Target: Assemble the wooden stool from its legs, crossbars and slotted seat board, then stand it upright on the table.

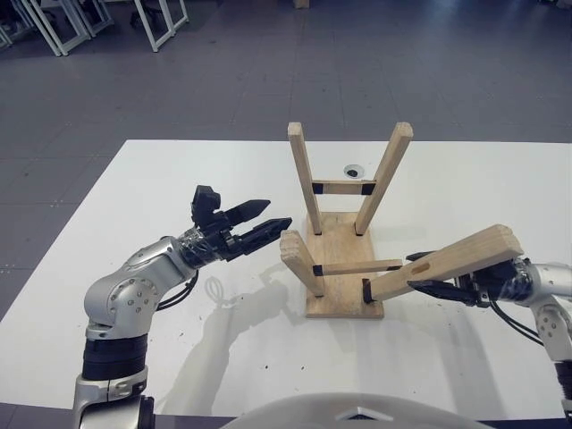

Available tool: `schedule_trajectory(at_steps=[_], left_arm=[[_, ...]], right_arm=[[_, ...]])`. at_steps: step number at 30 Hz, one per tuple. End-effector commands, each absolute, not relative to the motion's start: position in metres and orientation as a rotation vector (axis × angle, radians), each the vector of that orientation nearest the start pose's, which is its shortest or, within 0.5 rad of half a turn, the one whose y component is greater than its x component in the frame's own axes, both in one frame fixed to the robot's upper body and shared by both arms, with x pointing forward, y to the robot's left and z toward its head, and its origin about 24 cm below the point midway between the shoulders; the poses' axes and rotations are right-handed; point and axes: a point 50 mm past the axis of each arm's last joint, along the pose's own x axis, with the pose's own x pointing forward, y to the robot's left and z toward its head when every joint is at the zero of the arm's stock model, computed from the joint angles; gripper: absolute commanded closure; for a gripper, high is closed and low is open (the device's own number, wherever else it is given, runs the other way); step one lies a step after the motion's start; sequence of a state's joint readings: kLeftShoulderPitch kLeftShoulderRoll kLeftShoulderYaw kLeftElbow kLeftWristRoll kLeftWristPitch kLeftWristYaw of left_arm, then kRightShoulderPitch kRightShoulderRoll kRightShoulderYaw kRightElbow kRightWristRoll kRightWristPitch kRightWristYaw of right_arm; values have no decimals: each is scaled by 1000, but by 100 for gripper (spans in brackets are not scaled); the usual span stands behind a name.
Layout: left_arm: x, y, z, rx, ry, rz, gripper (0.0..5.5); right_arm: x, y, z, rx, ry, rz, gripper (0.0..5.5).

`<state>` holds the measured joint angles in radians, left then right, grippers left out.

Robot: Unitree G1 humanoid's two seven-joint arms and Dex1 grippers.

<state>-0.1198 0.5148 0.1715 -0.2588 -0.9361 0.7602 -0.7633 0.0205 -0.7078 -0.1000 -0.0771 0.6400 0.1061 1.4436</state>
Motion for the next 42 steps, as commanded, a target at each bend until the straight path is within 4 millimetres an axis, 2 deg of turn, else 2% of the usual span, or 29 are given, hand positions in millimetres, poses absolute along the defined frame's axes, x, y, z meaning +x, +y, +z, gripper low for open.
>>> schedule_trajectory(at_steps=[1,9,16,23,32,35,38,42], left_arm=[[242,187,123,-439,191,-995,0],[239,185,121,-437,190,-996,0],[238,184,120,-436,186,-994,0],[240,182,120,-428,189,-1000,0],[237,179,119,-438,185,-987,0],[238,179,119,-439,181,-983,0],[238,179,118,-440,178,-973,0],[240,181,118,-442,163,-928,0]], right_arm=[[210,-228,93,-67,92,1400,348],[228,-231,108,-134,63,1437,348],[224,-236,107,-162,110,1482,348],[227,-214,99,-236,127,1500,348],[235,-205,108,-307,336,1451,348],[239,-203,111,-337,352,1443,348],[235,-198,110,-350,373,1472,348],[223,-193,94,-404,439,1482,348]])
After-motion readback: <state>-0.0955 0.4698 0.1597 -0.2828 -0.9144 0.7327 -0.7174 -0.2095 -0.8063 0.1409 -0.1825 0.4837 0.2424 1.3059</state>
